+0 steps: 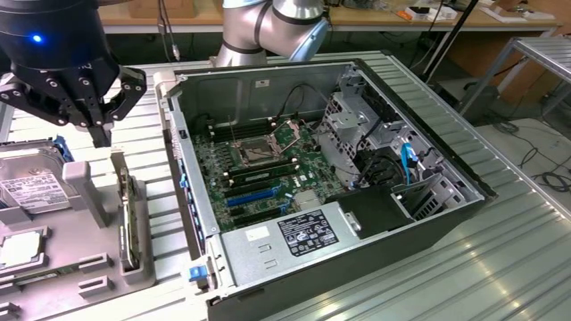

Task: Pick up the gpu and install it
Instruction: 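Pick up the gpu and move the gpu toward the slot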

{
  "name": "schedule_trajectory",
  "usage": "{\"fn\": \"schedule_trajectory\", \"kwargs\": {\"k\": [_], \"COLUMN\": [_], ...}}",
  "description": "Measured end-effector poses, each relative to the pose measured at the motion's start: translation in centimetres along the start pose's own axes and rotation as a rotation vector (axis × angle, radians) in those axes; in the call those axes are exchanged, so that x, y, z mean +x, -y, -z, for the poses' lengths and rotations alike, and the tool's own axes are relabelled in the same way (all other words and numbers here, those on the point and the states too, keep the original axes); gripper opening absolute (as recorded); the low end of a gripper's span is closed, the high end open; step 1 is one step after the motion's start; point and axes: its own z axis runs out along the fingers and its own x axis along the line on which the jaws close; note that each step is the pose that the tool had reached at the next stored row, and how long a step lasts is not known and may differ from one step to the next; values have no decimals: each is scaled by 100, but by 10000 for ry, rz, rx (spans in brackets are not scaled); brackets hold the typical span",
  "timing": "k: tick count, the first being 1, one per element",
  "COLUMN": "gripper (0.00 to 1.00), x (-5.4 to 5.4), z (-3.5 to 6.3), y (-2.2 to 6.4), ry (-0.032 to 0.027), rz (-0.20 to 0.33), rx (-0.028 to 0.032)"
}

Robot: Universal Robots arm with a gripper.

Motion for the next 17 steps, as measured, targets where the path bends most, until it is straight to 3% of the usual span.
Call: {"fn": "schedule_trajectory", "kwargs": {"k": [3, 5, 11, 17], "gripper": [11, 42, 42, 42], "x": [0, 0, -3, 5], "z": [0, 0, -9, -142], "y": [2, 2, 53, 61], "ry": [1, 1, 1, 136], "rz": [0, -1, -1, 5], "rx": [-1, -1, -1, -12]}}
